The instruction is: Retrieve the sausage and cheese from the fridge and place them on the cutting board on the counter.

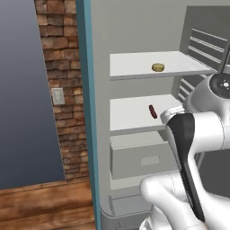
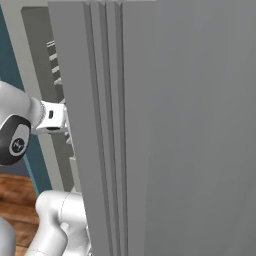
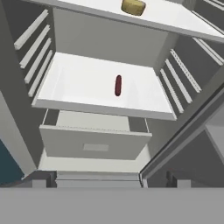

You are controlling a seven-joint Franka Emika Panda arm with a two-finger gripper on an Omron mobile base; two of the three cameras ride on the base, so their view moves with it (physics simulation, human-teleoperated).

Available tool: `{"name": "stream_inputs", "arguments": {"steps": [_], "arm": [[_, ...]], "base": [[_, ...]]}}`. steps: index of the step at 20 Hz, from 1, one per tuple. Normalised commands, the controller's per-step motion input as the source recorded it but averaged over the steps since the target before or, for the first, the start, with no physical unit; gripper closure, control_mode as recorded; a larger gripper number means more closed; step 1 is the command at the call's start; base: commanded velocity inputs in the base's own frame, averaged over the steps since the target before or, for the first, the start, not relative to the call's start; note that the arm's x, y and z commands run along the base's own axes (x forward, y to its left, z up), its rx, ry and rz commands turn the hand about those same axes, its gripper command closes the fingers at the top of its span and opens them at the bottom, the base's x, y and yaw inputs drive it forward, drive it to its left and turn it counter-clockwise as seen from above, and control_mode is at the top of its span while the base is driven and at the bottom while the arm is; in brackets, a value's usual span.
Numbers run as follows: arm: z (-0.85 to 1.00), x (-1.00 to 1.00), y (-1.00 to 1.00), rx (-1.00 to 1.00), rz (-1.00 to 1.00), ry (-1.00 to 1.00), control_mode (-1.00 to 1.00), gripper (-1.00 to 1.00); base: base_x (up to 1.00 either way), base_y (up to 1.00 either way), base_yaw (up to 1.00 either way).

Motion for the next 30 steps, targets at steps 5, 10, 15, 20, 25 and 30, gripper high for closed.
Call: {"name": "stream_inputs", "arguments": {"steps": [5, 10, 15, 20, 25, 30], "arm": [[0.46, 0.11, -0.11, 0.00, 0.00, -0.01, -1.00, -1.00], [0.36, 0.56, -0.08, -0.01, 0.00, 0.01, -1.00, -1.00], [0.00, 0.62, -0.06, 0.01, -0.06, 0.05, -1.00, -1.00], [0.05, 0.50, 0.00, 0.06, -0.11, -0.07, -1.00, -1.00], [0.15, 0.02, 0.00, 0.11, -0.10, -0.32, -1.00, -1.00], [0.17, 0.34, -0.04, 0.35, 0.00, -0.17, -1.00, -1.00]], "base": [[0.00, 0.00, 0.00], [0.00, 0.00, 0.00], [0.00, 0.00, 0.00], [0.00, 0.00, 0.00], [0.00, 0.00, 0.00], [0.00, 0.00, 0.00]]}}
